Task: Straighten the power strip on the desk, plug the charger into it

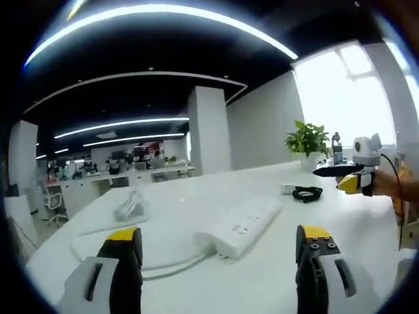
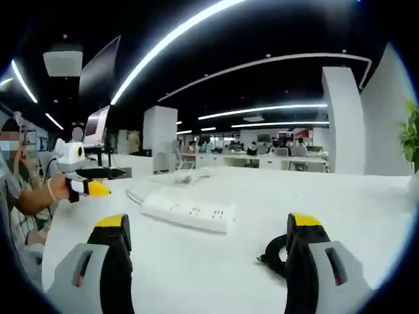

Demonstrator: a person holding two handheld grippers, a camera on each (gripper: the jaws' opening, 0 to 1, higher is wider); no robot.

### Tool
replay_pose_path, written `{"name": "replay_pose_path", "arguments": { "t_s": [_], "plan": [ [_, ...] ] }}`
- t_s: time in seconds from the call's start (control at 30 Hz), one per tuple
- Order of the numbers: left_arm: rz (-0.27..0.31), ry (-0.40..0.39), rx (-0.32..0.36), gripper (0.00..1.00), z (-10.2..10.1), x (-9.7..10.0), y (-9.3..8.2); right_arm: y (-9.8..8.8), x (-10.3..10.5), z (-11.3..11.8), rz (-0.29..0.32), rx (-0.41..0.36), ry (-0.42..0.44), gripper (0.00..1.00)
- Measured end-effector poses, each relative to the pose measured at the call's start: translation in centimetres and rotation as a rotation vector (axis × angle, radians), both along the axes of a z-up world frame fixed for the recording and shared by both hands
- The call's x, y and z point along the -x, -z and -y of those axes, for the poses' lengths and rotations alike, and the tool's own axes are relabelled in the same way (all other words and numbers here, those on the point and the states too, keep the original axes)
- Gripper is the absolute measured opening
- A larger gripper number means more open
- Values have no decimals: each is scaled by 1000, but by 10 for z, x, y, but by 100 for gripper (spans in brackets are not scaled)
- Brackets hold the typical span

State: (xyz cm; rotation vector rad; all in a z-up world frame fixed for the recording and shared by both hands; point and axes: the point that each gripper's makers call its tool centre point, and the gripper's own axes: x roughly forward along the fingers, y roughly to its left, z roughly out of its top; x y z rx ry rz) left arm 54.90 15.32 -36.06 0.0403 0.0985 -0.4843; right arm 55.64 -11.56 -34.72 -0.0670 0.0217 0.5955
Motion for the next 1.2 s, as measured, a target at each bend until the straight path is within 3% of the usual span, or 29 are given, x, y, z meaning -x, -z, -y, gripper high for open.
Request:
{"name": "replay_pose_path", "arguments": {
  "t_s": [0.33,0.47,1.2],
  "plan": [
    [-24,1,-17,99,5,-9,5,1,-22,-3,10,-3,-23,99],
    [-43,4,-20,99,8,-13,11,2,-30,-5,21,34,-35,99],
    [-83,-15,-59,99,13,-42,24,20,-61,-17,-64,72,-63,98]
  ]
}}
